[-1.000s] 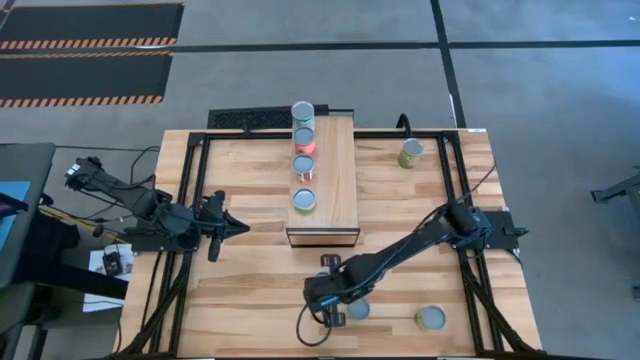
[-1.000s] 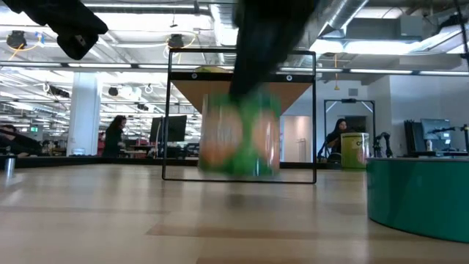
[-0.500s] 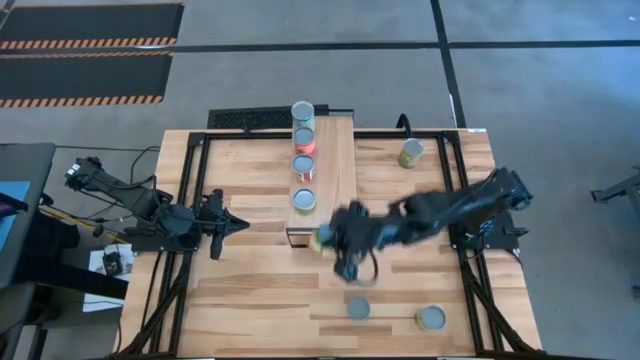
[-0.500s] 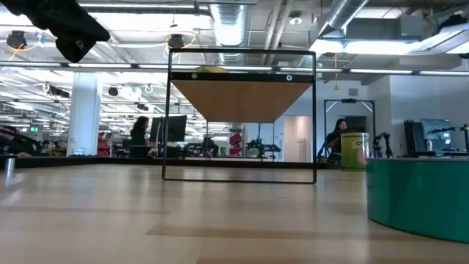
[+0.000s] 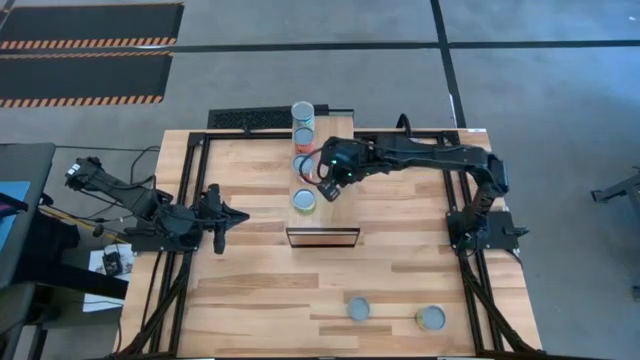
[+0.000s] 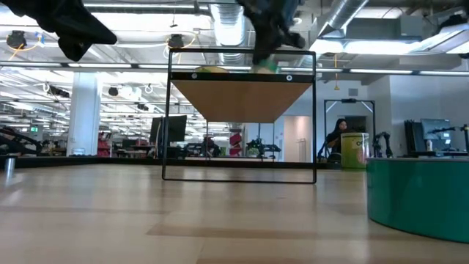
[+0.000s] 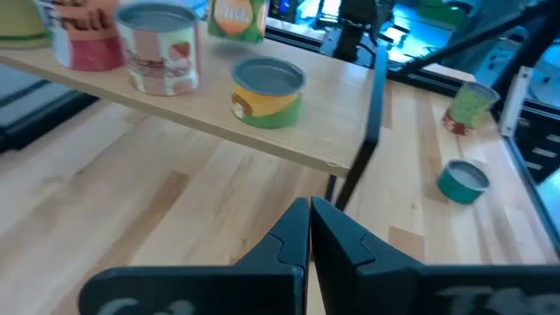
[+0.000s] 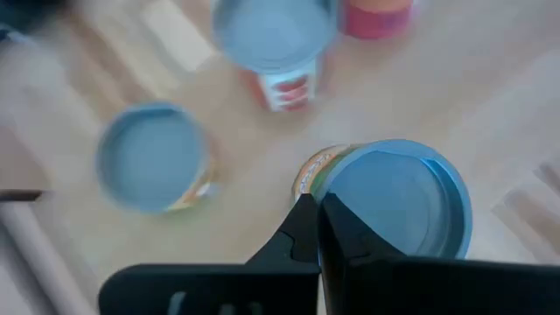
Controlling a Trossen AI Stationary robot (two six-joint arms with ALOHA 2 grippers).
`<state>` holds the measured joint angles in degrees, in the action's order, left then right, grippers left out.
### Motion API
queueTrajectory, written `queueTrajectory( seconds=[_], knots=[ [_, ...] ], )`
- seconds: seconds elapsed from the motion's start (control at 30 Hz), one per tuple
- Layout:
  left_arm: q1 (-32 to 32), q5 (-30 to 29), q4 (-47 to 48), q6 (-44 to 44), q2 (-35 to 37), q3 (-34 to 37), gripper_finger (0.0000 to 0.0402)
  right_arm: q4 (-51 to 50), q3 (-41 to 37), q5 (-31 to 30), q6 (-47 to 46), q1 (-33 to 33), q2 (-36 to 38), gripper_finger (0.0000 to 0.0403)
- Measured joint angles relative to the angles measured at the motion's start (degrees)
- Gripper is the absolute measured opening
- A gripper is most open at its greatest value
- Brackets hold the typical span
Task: Pick and place cans onto a shelf
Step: Put the canned sliced peaches on the shelf
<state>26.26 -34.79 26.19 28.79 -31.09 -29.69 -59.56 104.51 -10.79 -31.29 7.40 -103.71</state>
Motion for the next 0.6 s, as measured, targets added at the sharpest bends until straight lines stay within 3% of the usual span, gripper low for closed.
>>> queueTrajectory(
  seconds=[0.6],
  knots=[
    [0.00, -2.19, -0.17, 1.49, 0.01, -0.04, 0.0000, 2.39, 0.22, -2.86, 4.44, 1.20, -3.43, 0.0022]
  ],
)
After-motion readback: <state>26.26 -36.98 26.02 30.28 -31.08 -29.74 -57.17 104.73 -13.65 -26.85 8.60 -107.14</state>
